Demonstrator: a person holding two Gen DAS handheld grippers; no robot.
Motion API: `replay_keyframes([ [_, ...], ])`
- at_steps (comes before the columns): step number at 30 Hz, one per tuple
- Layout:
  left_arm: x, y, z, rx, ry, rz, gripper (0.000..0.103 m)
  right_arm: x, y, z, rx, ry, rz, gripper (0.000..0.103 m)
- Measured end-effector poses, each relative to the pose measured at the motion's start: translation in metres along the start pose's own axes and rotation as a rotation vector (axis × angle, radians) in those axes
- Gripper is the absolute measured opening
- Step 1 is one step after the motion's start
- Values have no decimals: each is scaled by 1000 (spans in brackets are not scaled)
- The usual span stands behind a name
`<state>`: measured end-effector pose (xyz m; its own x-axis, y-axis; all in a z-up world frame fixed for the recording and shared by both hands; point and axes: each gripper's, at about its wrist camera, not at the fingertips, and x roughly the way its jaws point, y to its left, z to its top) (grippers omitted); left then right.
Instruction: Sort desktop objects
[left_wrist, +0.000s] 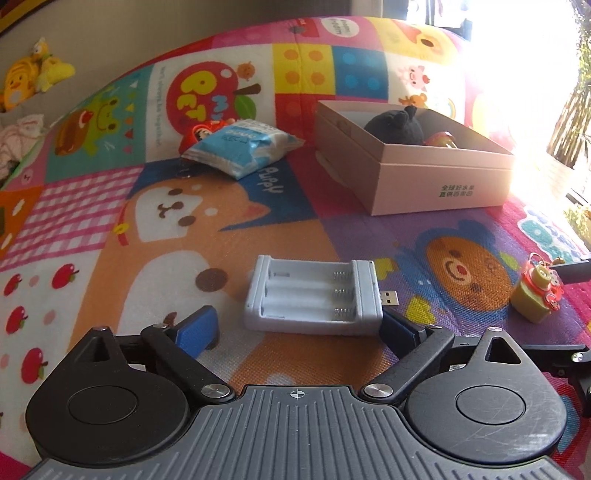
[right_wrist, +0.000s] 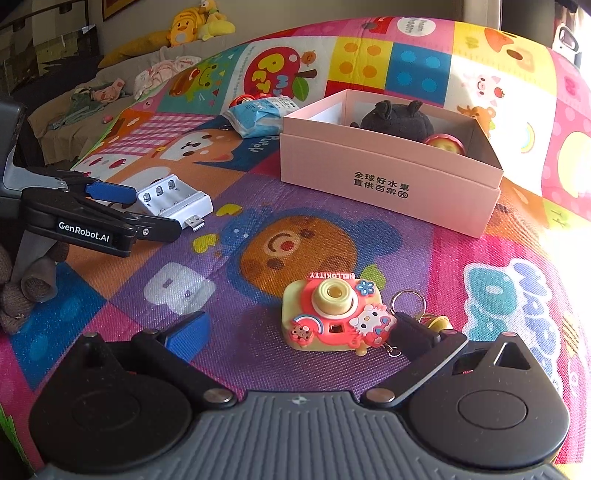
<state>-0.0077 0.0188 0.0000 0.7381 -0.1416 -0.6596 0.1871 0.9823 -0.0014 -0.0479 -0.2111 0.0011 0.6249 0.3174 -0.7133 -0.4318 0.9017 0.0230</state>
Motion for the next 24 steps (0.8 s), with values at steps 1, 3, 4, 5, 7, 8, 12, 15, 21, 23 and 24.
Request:
replay_keyframes([
  [1, 0, -1, 0, 8, 1, 2, 99, -3, -1, -1, 7, 2, 11, 103],
  [3, 0, -2, -1, 11, 0, -1, 100, -13, -3, -4, 14, -5, 22, 103],
  [4, 0, -1, -1, 6, 0, -5, 100, -19, -3, -7, 12, -19, 12, 103],
  [5, 0, 0, -1, 1, -1, -9, 100, -24, -2, -8, 7, -35, 0, 103],
  [7, 1, 0, -1, -1, -2, -12, 101, -33, -1, -10, 0, -52, -10, 103],
  [8, 1, 0, -1, -1, -2, -11, 101, -36, 0, -10, 0, -52, -5, 103],
  [12, 1, -1, -1, -5, -3, -14, 102, -33, 2, -8, 3, -42, 17, 103],
  [15, 1, -1, -1, -5, -3, -15, 102, -30, -5, -3, 37, -67, -15, 103],
  [21, 1, -2, -2, -5, -3, -13, 103, -11, -18, 17, 92, -53, -18, 88],
  [23, 1, -2, -2, -6, -3, -14, 103, -3, -15, 18, 95, -29, 10, 87],
  [24, 0, -3, -2, -7, -3, -15, 103, -1, -10, 18, 83, -23, 32, 86],
])
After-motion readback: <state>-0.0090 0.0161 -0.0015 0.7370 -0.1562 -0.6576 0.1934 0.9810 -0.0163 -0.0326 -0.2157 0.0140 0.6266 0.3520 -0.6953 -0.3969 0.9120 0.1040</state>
